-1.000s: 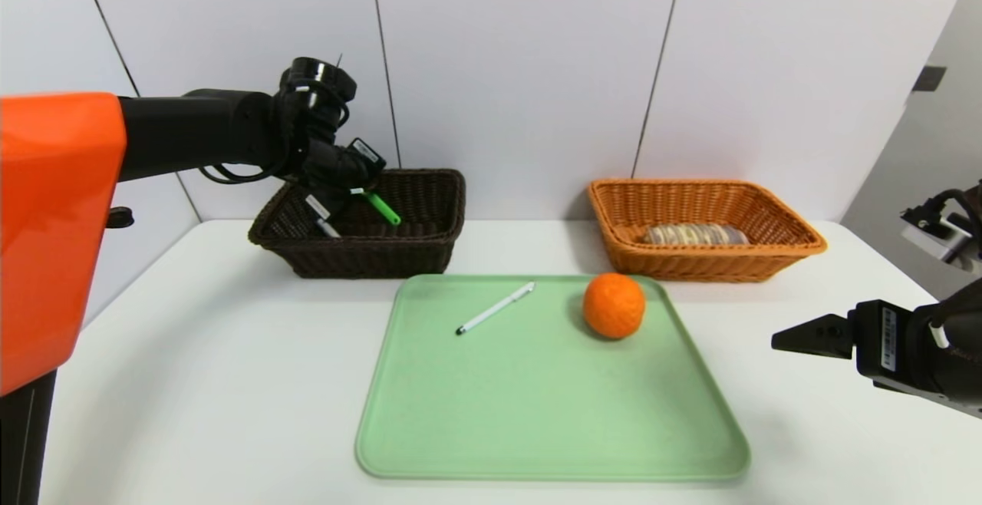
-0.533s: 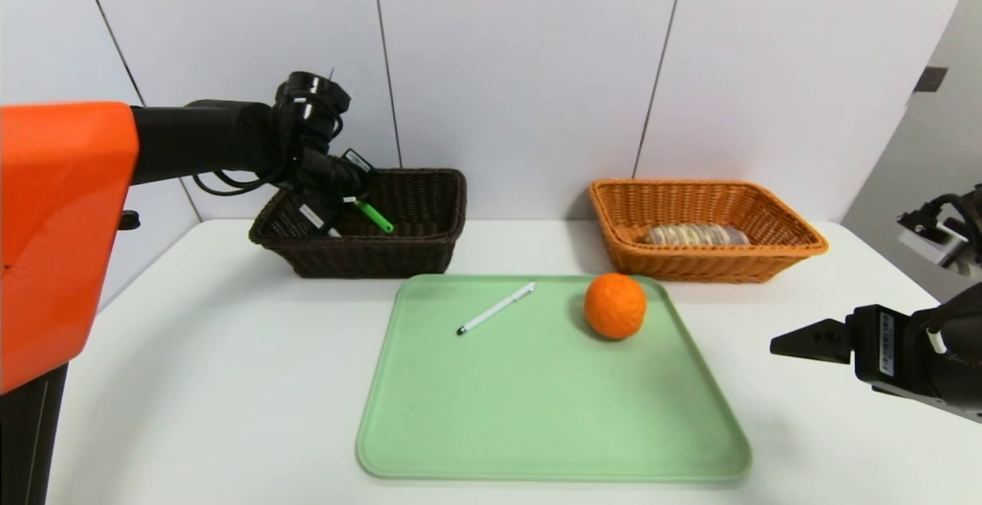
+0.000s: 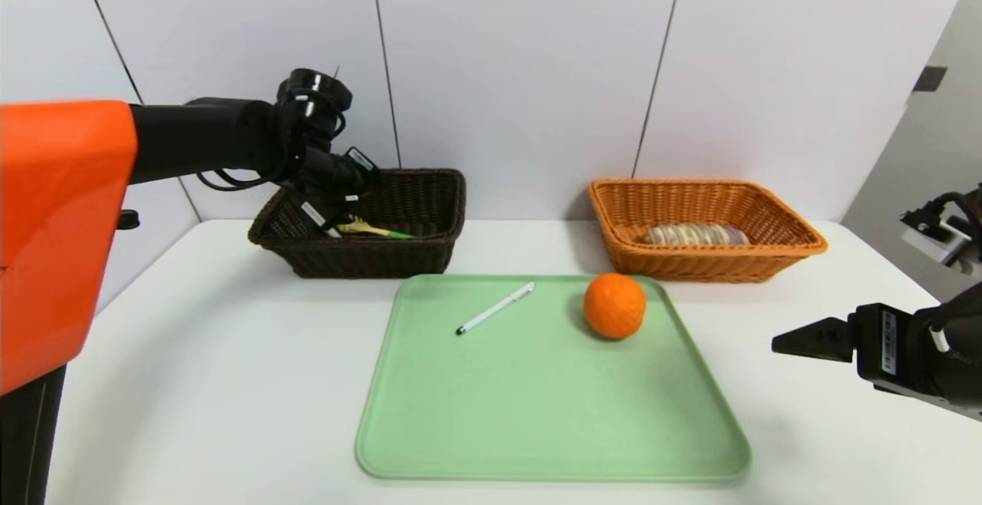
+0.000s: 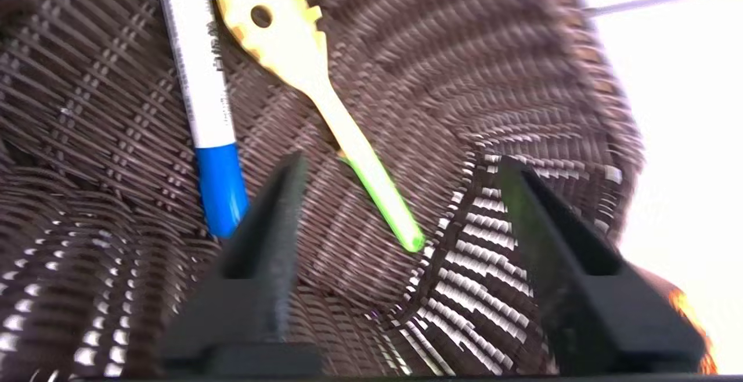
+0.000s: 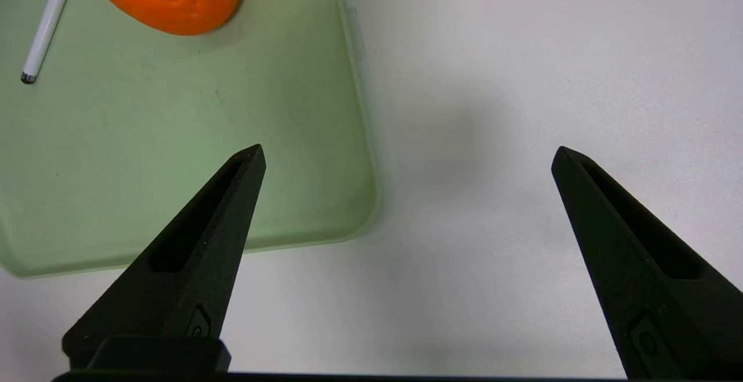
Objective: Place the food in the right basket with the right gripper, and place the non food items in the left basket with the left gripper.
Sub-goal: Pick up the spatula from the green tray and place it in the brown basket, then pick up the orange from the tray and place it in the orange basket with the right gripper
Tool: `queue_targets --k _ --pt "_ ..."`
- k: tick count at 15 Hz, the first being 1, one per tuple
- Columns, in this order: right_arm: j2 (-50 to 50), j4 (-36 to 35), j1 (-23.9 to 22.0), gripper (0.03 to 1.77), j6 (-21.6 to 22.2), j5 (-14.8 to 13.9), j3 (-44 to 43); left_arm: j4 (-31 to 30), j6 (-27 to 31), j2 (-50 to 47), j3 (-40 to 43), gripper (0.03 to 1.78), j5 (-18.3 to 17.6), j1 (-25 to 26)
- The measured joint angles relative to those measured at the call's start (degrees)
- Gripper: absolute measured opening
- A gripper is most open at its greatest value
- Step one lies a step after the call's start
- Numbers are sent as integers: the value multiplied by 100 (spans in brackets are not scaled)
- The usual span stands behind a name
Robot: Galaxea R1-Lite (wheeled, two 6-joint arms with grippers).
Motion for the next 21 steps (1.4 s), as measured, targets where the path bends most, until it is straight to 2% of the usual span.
queue_targets --k 2,5,7,9,13,16,19,21 --pt "0 -144 18 171 72 45 -141 -5 466 -369 5 133 16 -78" --pt "106 -836 226 171 612 201 -450 69 1825 -1056 93 145 156 -402" --pt "284 -924 319 171 681 218 -633 91 2464 -1447 245 150 215 -540" --pt "502 -913 455 171 708 216 -806 83 2899 -1825 763 155 199 -706" --pt "1206 -574 761 171 717 130 -1575 -196 3786 -2782 2634 161 190 -1050" --pt "1901 124 1041 171 712 -24 -2344 -416 3958 -3658 3880 164 182 -1172" --pt "2661 350 1290 171 690 -505 -2884 -479 3902 -4413 4743 166 171 -1224" --pt "3157 378 1373 171 690 -724 -3251 -480 3841 -4756 5102 167 123 -1226"
